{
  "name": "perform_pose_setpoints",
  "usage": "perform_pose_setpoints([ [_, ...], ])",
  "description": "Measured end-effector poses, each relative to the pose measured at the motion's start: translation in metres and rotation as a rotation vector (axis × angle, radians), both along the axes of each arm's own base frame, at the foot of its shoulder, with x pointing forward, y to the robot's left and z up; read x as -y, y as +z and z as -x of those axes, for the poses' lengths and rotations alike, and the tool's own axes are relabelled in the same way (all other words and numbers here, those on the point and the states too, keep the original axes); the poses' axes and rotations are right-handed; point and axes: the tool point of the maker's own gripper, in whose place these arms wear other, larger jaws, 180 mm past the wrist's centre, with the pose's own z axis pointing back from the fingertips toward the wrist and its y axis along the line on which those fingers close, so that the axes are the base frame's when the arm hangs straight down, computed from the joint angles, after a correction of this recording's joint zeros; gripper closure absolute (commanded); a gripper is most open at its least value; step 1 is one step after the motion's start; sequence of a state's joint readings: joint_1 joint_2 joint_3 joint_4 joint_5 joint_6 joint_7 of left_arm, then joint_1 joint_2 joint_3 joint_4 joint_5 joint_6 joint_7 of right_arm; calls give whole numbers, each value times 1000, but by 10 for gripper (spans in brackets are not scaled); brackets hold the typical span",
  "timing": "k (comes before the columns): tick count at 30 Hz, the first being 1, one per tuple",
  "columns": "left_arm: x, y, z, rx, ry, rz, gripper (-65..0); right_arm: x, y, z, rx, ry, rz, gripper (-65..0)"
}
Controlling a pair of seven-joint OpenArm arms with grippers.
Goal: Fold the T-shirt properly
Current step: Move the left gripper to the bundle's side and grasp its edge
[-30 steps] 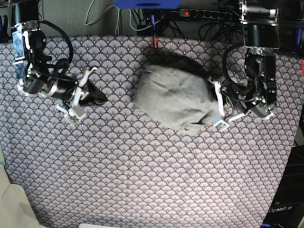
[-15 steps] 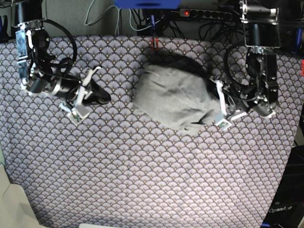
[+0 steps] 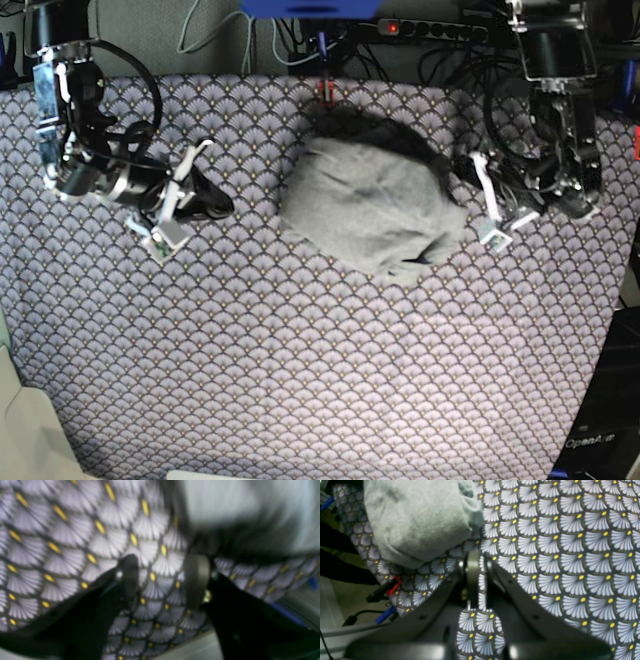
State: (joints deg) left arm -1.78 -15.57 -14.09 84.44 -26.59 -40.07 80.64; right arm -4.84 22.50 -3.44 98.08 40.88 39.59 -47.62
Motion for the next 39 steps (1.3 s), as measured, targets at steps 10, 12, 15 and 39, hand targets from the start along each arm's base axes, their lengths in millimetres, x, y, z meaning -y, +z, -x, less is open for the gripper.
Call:
perform_pose_setpoints([
  [10, 31, 0, -9, 8, -39, 43, -16, 0, 1, -1, 4, 0, -1, -21],
  [12, 47, 6, -19, 32, -48, 80, -8, 0, 0, 0, 2, 1, -1, -21],
  [15, 59, 17, -37, 72, -50, 105, -4, 0, -1, 1, -2, 1, 0, -21],
  [39, 47, 1, -86, -17, -32, -92, -5, -5, 0, -2, -3, 0, -13, -21],
])
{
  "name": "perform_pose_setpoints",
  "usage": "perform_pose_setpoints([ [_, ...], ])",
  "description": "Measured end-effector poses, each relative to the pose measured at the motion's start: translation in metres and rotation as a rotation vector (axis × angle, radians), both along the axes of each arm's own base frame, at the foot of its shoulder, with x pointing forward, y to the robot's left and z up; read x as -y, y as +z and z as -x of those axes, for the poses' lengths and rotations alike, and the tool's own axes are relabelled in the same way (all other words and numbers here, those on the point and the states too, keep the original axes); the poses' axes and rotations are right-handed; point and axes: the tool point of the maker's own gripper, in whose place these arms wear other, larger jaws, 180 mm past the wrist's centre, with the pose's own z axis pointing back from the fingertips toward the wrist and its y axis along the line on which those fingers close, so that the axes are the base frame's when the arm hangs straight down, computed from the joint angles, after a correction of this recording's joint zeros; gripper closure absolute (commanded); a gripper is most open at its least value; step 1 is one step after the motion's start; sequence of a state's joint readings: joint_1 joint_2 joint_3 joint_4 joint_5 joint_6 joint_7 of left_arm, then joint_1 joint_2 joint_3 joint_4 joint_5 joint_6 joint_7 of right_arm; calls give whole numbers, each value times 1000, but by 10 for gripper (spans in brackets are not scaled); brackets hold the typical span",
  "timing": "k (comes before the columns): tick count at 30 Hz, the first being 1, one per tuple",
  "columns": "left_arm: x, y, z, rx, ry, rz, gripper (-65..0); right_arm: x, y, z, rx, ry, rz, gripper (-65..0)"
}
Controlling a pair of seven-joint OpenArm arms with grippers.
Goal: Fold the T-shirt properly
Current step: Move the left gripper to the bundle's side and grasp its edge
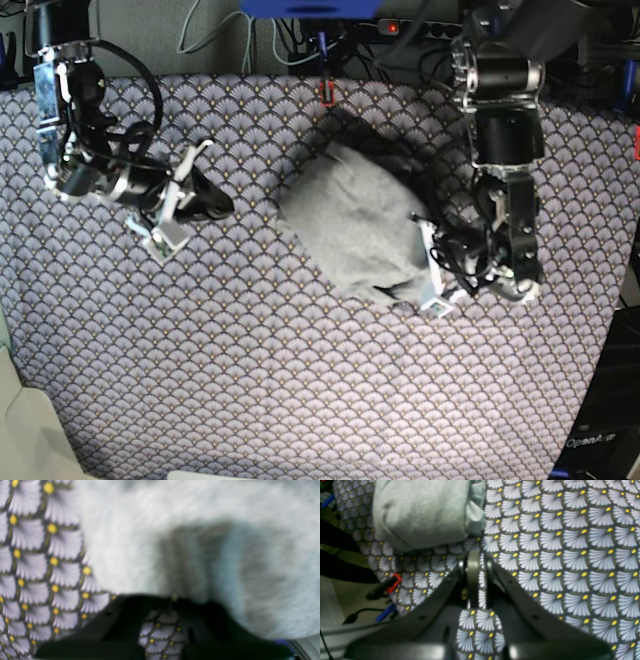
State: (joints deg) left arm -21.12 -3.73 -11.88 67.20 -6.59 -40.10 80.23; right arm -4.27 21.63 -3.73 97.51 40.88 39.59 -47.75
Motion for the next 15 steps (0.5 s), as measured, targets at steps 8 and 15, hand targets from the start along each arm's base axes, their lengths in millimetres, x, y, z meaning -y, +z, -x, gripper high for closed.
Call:
perform_pose_setpoints([
  [8, -3, -7, 9, 6, 13, 16, -5, -23, -27, -21, -34, 51, 20, -21],
  [15, -4, -7, 10, 5, 14, 19, -5, -45, -49, -23, -61, 81, -11, -21],
])
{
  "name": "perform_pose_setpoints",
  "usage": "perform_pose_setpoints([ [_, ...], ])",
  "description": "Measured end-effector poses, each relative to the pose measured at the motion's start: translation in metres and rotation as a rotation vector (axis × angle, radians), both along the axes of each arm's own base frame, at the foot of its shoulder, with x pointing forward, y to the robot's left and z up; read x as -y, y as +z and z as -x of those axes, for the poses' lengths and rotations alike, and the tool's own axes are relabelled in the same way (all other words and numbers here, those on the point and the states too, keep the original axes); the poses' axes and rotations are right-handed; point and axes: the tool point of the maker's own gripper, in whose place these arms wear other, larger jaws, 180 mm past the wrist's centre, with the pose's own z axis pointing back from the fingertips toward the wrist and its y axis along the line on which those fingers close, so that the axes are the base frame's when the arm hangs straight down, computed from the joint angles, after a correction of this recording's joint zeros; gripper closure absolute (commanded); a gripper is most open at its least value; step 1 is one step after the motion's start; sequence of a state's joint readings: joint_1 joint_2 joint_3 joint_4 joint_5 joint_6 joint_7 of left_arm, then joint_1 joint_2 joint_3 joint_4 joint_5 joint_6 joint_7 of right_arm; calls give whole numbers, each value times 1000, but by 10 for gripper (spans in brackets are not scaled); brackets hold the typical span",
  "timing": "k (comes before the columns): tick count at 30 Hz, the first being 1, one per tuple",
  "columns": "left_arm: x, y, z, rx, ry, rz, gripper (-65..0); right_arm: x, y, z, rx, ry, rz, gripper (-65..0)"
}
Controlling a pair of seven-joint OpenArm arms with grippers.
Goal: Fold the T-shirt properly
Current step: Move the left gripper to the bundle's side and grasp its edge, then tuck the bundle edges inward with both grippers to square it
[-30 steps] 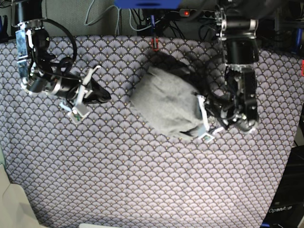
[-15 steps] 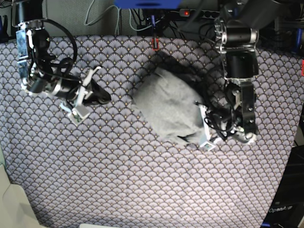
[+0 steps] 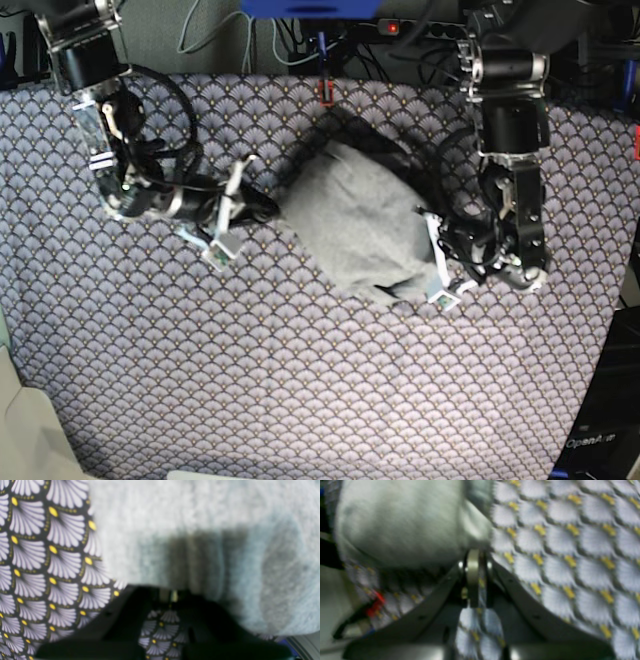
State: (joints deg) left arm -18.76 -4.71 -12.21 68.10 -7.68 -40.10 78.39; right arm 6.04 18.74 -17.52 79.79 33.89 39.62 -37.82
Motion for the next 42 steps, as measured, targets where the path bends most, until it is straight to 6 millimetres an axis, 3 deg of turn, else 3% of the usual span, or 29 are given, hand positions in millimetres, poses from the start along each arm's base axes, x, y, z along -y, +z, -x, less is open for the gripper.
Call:
perform_pose_setpoints([
  [4, 0, 0, 1, -1, 0, 0, -5, 0, -9, -7, -13, 17, 23, -21],
  [12, -1, 0, 0, -3, 0, -2, -5, -8, 1, -15, 17, 23, 0, -20],
  [18, -1, 3, -7, 8, 1, -7, -5, -25, -19, 33, -56, 73, -12, -19],
  [23, 3, 10, -19, 37, 12, 6, -5, -46, 2, 61, -18, 126, -63, -19],
  [27, 11, 31, -46, 128, 87, 93, -5, -58, 11, 85, -17, 152, -102, -21],
  [32, 19, 40, -57, 160, 99, 124, -5, -69, 8, 99, -35, 196, -106, -21],
  [37, 40, 42, -59, 170, 84, 166, -5, -80, 3, 120, -74, 232, -122, -20],
  [42, 56, 47, -64, 192, 76, 206, -5, -81, 3, 121, -77, 231, -126, -19],
])
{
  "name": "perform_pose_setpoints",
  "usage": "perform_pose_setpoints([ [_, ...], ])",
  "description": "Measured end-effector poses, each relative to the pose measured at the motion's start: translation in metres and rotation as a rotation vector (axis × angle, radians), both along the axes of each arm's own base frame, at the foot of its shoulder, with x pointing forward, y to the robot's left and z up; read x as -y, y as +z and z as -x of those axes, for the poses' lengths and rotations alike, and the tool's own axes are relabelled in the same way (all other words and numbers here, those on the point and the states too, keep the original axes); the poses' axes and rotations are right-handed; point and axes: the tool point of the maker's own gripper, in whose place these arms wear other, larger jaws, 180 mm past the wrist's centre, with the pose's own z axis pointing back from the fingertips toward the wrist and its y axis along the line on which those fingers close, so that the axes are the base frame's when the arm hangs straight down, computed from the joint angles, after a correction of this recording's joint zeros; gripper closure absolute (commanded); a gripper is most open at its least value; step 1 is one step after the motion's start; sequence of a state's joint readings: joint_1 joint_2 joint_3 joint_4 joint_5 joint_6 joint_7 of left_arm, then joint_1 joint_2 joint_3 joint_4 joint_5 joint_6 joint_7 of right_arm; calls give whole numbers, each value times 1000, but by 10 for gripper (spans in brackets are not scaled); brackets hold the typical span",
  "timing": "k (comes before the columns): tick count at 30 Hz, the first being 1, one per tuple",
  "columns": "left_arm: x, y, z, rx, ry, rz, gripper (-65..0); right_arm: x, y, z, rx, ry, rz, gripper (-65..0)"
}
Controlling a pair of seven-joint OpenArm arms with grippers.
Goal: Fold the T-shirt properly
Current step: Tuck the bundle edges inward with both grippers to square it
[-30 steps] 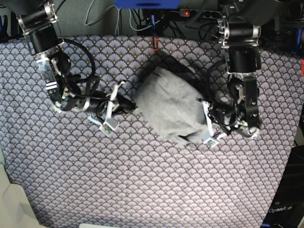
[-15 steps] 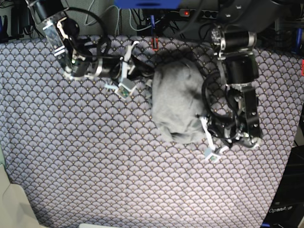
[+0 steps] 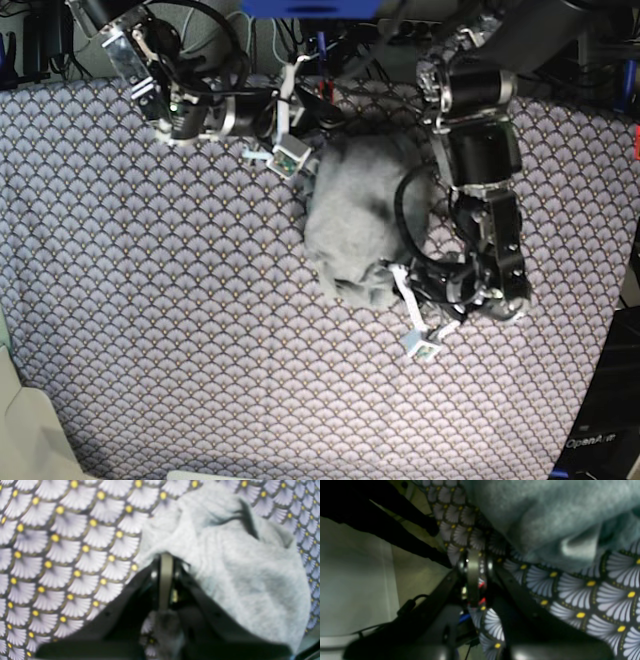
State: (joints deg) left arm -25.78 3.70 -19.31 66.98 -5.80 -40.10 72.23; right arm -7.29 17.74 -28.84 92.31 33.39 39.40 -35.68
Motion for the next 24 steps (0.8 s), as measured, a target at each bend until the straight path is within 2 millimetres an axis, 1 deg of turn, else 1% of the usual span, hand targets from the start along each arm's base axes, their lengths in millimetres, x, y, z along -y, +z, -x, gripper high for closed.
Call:
perform_pose_setpoints([
  [2, -5, 4, -3, 4, 5, -12, -5, 7, -2, 0, 2, 0, 15, -19],
  [3, -13, 7, -6, 18, 20, -17, -5, 12, -5, 0, 3, 1, 31, -19],
  [4, -22, 12, -8, 35, 42, -16, -5, 17, -6, -1, 5, 1, 42, -19],
  [6, -48, 22, -12, 69, 97, -41, -5, 25, -8, -3, 9, 1, 63, -19],
  [9, -73, 33, -15, 105, 178, -33, -5, 28, -10, -1, 5, 2, 70, -19],
  [11, -93, 41, -12, 115, 223, -51, -5, 26, -9, 0, 4, 4, 64, -19],
  [13, -118, 46, -6, 97, 257, -96, -5, 27, -9, -1, 7, 4, 66, -19],
  [15, -135, 44, 2, 66, 270, -142, -5, 34, -10, -3, 11, -1, 81, -19],
  [16, -136, 40, 7, 52, 275, -152, -5, 39, -10, -8, 15, -15, 88, -19],
  [17, -132, 31, 15, 36, 264, -147, -5, 44, -9, -15, 25, -40, 91, -19],
  [21, -114, -17, 61, -101, 202, -163, -5, 60, 2, -46, 83, -95, 104, -19],
  [22, -108, -24, 68, -115, 182, -166, -5, 63, 5, -53, 103, -98, 112, -20],
  [24, -90, -29, 69, -99, 158, -141, -5, 68, 9, -62, 126, -97, 123, -20],
])
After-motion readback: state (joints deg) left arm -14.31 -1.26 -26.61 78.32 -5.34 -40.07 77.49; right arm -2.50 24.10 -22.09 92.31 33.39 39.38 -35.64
